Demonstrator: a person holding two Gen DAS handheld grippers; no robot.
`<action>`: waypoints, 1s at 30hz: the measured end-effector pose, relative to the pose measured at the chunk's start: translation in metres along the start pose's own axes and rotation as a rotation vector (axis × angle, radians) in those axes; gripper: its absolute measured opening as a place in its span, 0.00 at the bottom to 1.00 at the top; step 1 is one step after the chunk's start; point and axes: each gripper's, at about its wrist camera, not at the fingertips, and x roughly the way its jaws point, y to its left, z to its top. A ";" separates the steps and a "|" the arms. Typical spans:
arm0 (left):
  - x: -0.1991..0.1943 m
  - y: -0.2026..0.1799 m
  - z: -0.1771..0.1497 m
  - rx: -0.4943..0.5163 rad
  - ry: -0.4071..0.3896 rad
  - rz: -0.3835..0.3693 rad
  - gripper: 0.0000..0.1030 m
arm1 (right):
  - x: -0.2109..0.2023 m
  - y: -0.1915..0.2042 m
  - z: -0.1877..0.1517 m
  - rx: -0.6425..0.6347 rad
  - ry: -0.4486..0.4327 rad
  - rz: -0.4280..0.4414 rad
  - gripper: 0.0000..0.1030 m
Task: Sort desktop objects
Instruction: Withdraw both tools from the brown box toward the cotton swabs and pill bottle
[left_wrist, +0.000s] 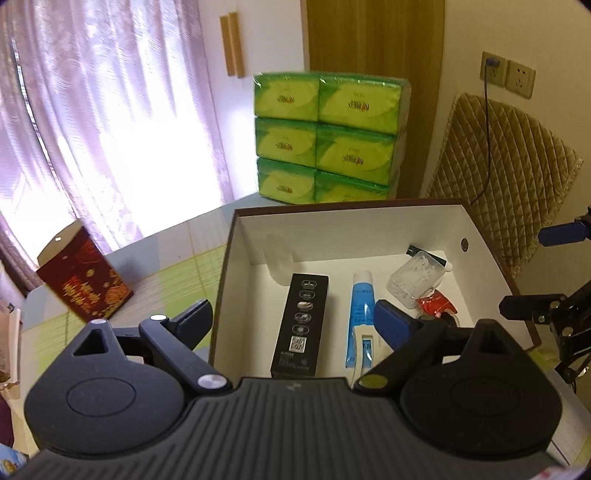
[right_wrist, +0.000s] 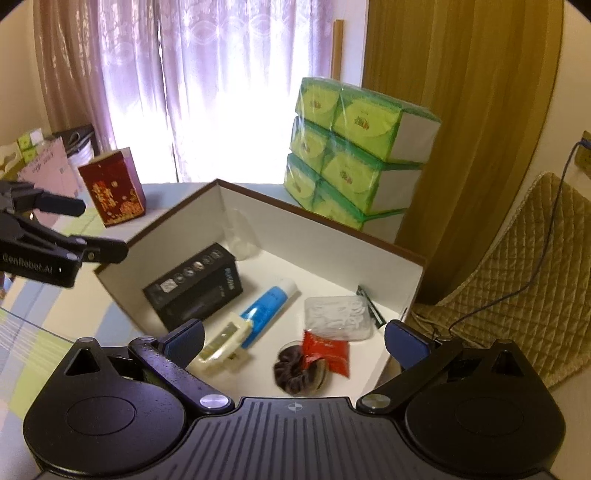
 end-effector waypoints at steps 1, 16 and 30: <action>-0.005 0.000 -0.003 -0.009 -0.006 0.003 0.89 | -0.004 0.003 -0.002 0.005 -0.004 0.003 0.98; -0.063 -0.006 -0.049 -0.065 -0.037 0.060 0.89 | -0.034 0.040 -0.032 0.031 0.002 0.006 0.98; -0.077 -0.011 -0.098 -0.137 0.049 0.056 0.89 | -0.035 0.063 -0.067 0.058 0.077 0.053 0.98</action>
